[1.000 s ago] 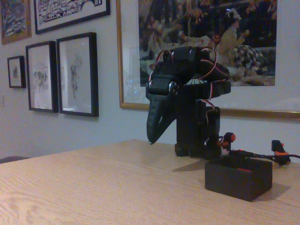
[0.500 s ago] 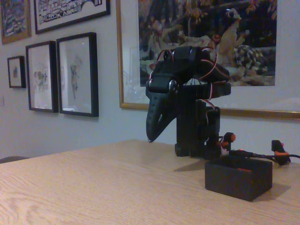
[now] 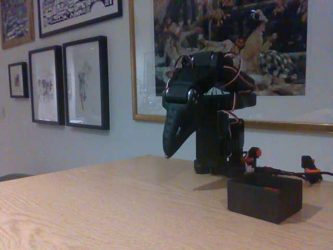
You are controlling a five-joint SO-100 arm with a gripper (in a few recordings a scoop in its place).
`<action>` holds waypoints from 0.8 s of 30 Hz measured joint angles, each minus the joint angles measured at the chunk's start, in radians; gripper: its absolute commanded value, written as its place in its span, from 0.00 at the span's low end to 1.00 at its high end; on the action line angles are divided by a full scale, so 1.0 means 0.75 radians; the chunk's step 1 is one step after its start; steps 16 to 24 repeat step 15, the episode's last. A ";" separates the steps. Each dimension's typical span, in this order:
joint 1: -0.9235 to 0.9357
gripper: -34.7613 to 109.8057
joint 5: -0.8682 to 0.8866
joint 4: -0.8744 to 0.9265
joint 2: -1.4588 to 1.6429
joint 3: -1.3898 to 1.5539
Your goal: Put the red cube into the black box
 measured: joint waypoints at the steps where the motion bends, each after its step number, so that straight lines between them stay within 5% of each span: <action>1: 0.000 0.12 0.000 0.000 -0.002 0.000; 24: 0.000 0.12 0.000 0.016 0.025 0.020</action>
